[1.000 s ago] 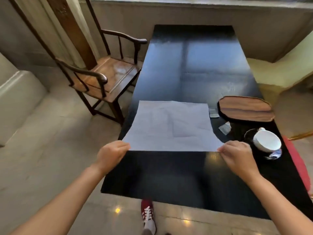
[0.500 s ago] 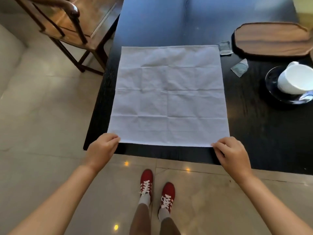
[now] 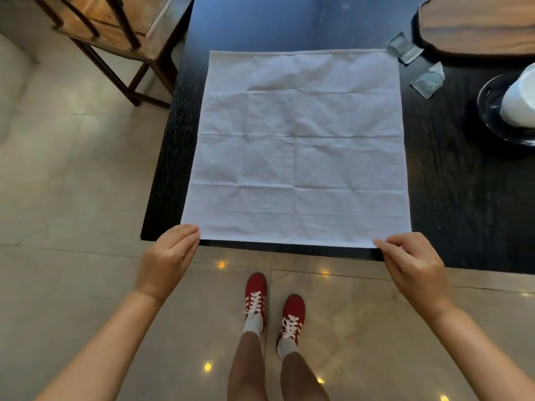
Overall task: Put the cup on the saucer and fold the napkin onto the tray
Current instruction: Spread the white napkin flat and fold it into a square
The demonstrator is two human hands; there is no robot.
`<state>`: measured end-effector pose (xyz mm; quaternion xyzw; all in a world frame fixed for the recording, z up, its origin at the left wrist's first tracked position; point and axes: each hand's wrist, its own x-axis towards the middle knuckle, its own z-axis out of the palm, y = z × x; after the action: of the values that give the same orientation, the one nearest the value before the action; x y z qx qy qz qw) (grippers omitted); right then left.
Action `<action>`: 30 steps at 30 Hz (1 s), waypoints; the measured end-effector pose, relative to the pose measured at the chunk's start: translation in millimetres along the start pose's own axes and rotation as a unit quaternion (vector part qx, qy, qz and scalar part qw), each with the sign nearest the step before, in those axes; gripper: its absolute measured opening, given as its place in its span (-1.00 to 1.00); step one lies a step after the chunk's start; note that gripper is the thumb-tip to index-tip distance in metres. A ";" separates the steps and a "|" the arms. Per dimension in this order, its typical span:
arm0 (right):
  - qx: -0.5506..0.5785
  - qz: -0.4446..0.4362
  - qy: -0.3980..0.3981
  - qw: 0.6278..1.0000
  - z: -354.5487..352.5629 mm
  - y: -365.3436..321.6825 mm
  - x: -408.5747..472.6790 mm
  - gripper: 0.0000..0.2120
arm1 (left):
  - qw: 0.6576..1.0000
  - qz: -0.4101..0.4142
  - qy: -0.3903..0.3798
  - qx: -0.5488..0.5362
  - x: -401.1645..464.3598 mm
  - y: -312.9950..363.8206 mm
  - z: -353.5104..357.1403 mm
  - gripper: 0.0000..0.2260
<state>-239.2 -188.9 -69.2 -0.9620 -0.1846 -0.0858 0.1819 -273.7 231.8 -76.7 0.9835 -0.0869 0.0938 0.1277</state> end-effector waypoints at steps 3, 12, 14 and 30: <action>-0.005 0.003 0.004 1.000 2.7 1.7 -4.2 -0.81 | 1.000 -0.009 0.017 -0.010 -3.2 -2.5 4.0 -0.81; -0.012 0.072 0.065 0.995 2.5 -16.1 -4.9 -0.73 | 0.994 -0.064 0.065 -0.058 2.8 16.2 5.1 -0.76; -0.006 0.090 0.088 0.992 6.4 -35.0 11.1 -0.71 | 0.994 -0.073 0.046 -0.070 22.3 40.1 12.6 -0.67; -0.120 0.233 -0.150 0.953 46.3 -23.6 65.9 -0.37 | 0.975 -0.145 -0.167 0.012 90.8 57.3 59.4 -0.39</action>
<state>-183.3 -129.5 -89.0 -0.9948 0.0314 0.0829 0.0501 -187.5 148.0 -100.9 0.9889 0.0376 -0.0905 0.1120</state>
